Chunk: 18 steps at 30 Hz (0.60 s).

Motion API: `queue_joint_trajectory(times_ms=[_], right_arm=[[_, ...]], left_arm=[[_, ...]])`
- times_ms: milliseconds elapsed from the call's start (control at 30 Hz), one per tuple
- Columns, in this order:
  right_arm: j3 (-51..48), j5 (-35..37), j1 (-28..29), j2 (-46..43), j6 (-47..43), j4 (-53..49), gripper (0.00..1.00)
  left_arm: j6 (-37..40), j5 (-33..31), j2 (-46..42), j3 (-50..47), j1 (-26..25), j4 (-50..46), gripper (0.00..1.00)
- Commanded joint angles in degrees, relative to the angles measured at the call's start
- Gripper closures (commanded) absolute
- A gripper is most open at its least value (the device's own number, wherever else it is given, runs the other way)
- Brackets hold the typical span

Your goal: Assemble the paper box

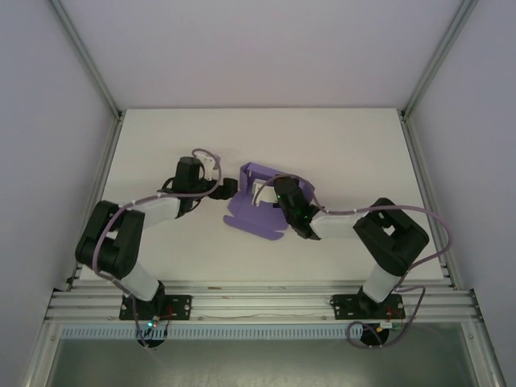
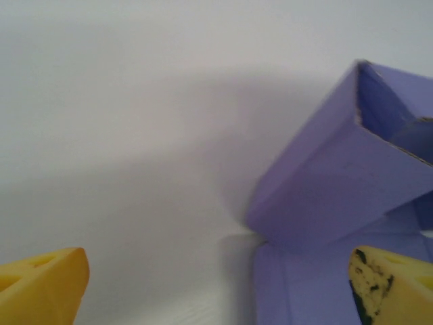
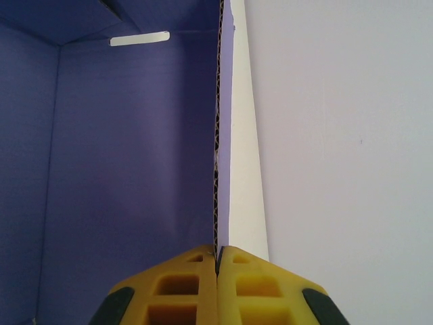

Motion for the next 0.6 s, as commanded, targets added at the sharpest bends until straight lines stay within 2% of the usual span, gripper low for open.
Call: queue_joint_trajectory(times_ms=[0, 133, 200, 333, 400, 467, 567], right_arm=[[0.71, -1.55, 0.33, 0.31, 1.16, -5.07, 1.00], [1.12, -1.69, 0.29, 0.43, 1.29, -6.06, 1.00], [1.38, -2.05, 0.34, 0.48, 1.23, -6.63, 1.00], [2.23, -2.42, 0.36, 0.97, 1.38, -8.06, 1.00], [2.38, -2.79, 0.34, 0.96, 1.52, -8.42, 1.00], [2.50, -2.74, 0.33, 1.05, 1.80, -8.66, 1.00], [2.66, -2.65, 0.33, 1.01, 1.99, -9.47, 1.00]], left_arm=[[4.41, 8.90, 4.73, 5.93, -0.49, -2.68, 0.10], [6.81, 10.69, 9.05, 10.97, -1.00, -5.38, 0.18], [8.15, 9.95, 10.59, 12.93, -1.94, -6.29, 0.28], [10.07, 9.60, 13.45, 15.05, -4.06, -5.83, 0.38], [10.06, 7.69, 14.10, 15.27, -5.15, -4.53, 0.44], [9.53, 5.36, 14.68, 15.44, -5.92, -3.12, 0.54], [8.36, 1.28, 15.07, 15.29, -6.51, -1.11, 0.65]])
